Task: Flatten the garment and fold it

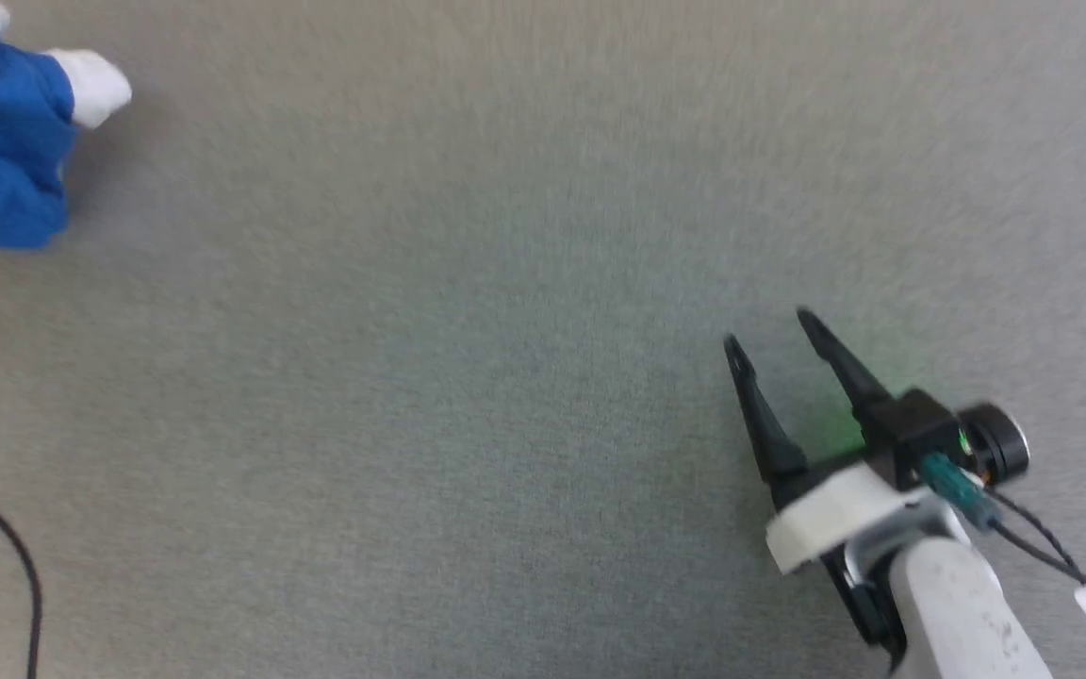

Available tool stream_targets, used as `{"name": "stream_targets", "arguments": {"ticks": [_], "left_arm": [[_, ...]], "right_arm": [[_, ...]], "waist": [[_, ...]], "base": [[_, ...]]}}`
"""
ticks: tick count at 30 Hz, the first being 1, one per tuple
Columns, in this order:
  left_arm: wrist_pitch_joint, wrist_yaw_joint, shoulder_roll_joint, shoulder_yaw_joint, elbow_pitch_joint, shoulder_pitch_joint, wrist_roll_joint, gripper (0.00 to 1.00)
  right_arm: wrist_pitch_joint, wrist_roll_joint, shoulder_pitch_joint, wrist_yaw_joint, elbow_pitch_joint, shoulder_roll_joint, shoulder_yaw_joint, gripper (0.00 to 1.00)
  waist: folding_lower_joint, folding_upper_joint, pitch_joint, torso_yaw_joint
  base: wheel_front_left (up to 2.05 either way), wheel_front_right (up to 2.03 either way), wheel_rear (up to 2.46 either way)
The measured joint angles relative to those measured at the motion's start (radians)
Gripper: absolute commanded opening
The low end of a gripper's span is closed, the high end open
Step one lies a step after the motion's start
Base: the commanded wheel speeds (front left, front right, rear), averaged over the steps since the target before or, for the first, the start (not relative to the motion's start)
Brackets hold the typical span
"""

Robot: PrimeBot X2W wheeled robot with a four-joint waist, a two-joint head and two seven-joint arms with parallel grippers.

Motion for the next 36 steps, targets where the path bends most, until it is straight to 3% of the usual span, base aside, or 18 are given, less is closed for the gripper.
{"name": "stream_targets", "arguments": {"ticks": [7,12,20,25,29,36], "left_arm": [[-0.026,-0.05,-0.033,-0.114,-0.121,-0.073,0.033,0.0],[0.0,-0.078,-0.105,-0.189,-0.208,-0.083,0.022,0.0],[0.062,-0.131,-0.234,-0.324,-0.235,-0.09,-0.039,0.0],[0.113,-0.165,-0.32,-0.42,-0.135,-0.049,-0.089,0.0],[0.199,-0.172,-0.357,-0.501,0.007,0.025,-0.097,0.0],[0.437,-0.17,-0.39,-0.606,0.272,0.116,-0.106,0.0]], "right_arm": [[0.01,0.01,0.07,0.0,-0.016,0.001,-0.051,1.0],[0.029,0.015,0.107,0.0,-0.043,0.001,-0.078,1.0],[0.046,0.023,0.121,0.0,-0.091,0.001,-0.098,1.0],[0.045,0.04,0.121,0.0,-0.09,0.0,-0.089,1.0],[0.045,0.047,0.121,0.0,-0.089,0.0,-0.088,1.0],[0.043,0.06,0.114,0.0,-0.087,0.001,-0.071,1.0]], "waist": [[0.0,0.0,-0.168,-0.017],[0.0,0.0,-0.261,-0.055],[0.0,0.0,-0.326,-0.176],[0.0,0.0001,-0.33,-0.259],[0.0,0.0,-0.323,-0.302],[0.0,-0.0001,-0.289,-0.345]], "base": [[0.0,0.0,0.0],[0.0,0.0,0.0],[0.0,0.0,0.0],[0.0,0.0,0.0],[0.0,0.0,0.0],[0.0,0.0,0.0]]}}
